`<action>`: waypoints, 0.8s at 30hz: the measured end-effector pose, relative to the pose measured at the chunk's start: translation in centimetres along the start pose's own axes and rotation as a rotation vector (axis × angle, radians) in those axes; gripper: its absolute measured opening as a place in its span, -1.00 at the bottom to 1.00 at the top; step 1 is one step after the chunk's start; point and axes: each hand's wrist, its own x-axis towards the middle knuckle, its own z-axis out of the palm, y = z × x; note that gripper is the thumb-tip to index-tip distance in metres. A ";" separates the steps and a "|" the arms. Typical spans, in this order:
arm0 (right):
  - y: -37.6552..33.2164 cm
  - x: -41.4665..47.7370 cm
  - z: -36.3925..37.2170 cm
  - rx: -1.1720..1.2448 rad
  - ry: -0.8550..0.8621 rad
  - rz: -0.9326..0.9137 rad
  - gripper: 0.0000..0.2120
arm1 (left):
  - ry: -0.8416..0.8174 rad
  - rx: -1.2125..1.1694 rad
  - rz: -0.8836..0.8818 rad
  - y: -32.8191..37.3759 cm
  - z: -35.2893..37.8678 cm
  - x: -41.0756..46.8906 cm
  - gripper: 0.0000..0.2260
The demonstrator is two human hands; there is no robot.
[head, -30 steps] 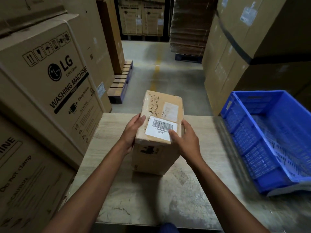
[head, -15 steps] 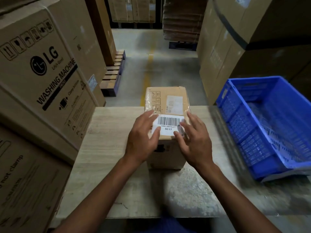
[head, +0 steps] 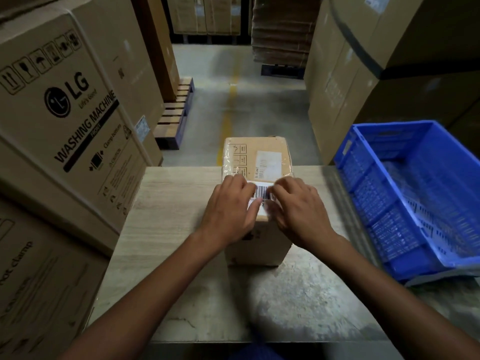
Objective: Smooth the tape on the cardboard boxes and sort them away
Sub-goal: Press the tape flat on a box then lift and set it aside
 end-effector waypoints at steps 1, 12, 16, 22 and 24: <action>0.1 0.4 0.3 0.020 -0.044 0.005 -0.60 | -0.049 -0.013 -0.027 -0.3 0.2 0.6 -0.62; 0.9 3.5 -0.5 -0.071 -0.126 -0.019 -0.69 | -0.127 0.061 -0.074 -1.1 -0.3 4.2 -0.62; 1.0 5.8 0.3 -0.059 -0.184 0.035 -0.52 | -0.255 -0.078 -0.167 -2.8 0.6 6.1 -0.47; 1.6 6.8 0.4 -0.169 -0.262 -0.025 -0.23 | -0.251 0.031 -0.155 -3.4 0.6 8.0 -0.57; 1.9 7.7 0.2 -0.226 -0.261 -0.062 -0.23 | -0.180 0.066 -0.140 -3.2 0.2 9.0 -0.60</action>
